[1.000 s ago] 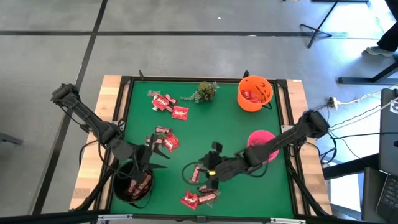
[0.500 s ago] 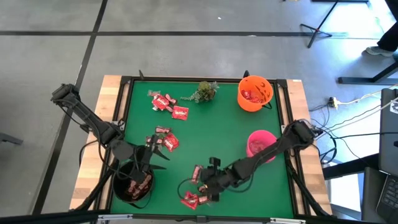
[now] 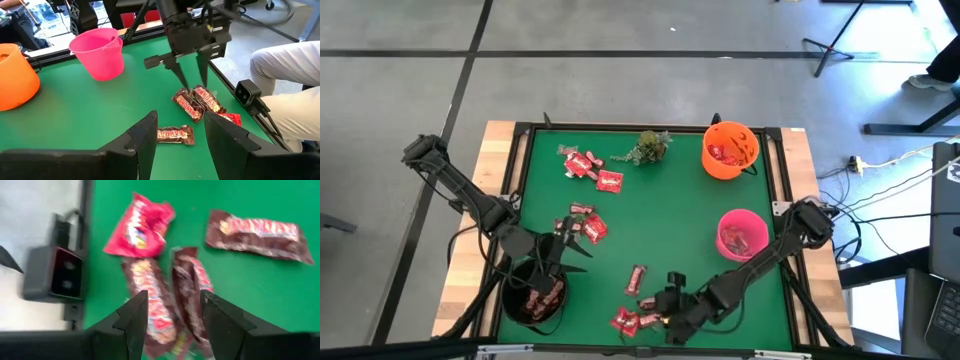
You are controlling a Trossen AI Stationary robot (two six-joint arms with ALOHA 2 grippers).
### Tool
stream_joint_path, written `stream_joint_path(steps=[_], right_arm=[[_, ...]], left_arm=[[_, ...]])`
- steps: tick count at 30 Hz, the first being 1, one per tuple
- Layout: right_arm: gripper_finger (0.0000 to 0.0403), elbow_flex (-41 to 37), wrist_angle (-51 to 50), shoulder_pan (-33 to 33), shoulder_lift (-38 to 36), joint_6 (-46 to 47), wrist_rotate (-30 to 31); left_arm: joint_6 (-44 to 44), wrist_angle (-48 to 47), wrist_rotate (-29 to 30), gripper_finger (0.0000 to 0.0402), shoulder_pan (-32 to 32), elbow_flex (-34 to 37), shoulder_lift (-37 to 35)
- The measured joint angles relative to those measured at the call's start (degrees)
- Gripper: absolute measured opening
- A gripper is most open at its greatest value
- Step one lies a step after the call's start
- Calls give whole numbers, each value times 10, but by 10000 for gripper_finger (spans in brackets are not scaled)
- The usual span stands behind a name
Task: Sort candy
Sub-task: Put the brown chocolate bar into the black bucket
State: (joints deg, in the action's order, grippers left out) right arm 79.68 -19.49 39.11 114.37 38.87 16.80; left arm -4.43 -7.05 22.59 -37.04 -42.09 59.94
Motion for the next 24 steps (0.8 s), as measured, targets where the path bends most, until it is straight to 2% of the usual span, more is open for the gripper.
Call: stream_joint_path(steps=[12,19,24], right_arm=[[176,0,-11,45,0,28,51],[176,1,0,44,0,28,24],[176,3,0,44,0,25,12]], left_arm=[[-12,0,4,153,0,0,0],[-54,0,6,153,0,0,0],[-60,1,29,153,0,0,0]])
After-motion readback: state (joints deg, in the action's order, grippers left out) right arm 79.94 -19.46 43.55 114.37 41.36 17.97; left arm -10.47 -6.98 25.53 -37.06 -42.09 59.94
